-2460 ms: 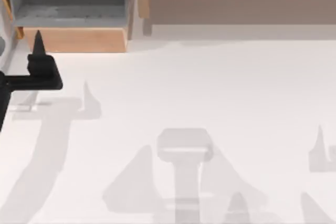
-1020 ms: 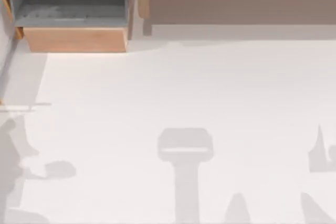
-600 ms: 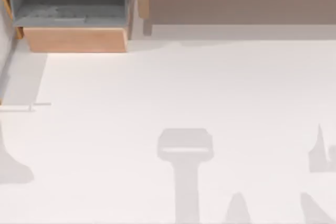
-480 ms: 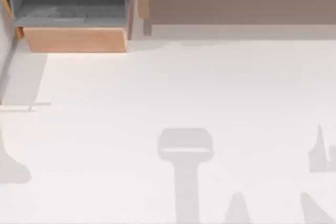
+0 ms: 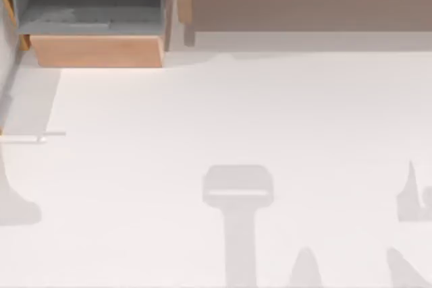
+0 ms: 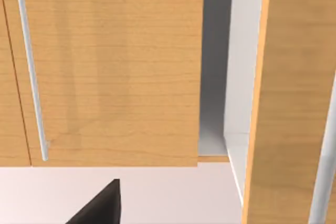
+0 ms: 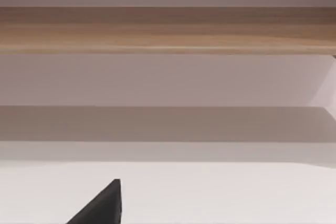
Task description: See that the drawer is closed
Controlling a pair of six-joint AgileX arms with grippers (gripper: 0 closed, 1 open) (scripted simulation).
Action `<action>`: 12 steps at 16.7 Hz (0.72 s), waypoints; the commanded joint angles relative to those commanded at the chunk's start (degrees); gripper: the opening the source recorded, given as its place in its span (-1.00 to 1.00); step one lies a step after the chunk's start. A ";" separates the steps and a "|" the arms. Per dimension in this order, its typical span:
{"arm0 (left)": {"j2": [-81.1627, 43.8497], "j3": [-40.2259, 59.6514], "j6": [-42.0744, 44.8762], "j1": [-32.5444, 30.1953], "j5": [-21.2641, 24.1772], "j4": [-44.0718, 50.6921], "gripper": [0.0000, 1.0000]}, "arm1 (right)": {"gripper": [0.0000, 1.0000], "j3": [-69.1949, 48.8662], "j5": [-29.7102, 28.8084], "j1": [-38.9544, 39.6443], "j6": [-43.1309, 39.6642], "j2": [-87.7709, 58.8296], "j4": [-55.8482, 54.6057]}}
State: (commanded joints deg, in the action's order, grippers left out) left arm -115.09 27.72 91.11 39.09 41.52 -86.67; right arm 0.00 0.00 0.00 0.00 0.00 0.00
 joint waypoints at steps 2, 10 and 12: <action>-0.69 1.64 -0.02 -1.18 -1.17 0.91 1.00 | 1.00 0.00 0.00 0.00 0.00 0.00 0.00; -0.78 1.83 -0.03 -1.34 -1.32 1.03 0.40 | 1.00 0.00 0.00 0.00 0.00 0.00 0.00; -0.78 1.83 -0.03 -1.34 -1.32 1.03 0.10 | 1.00 0.00 0.00 0.00 0.00 0.00 0.00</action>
State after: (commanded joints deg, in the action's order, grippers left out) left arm -115.87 29.55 91.08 37.75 40.20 -85.65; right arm 0.00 0.00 0.00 0.00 0.00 0.00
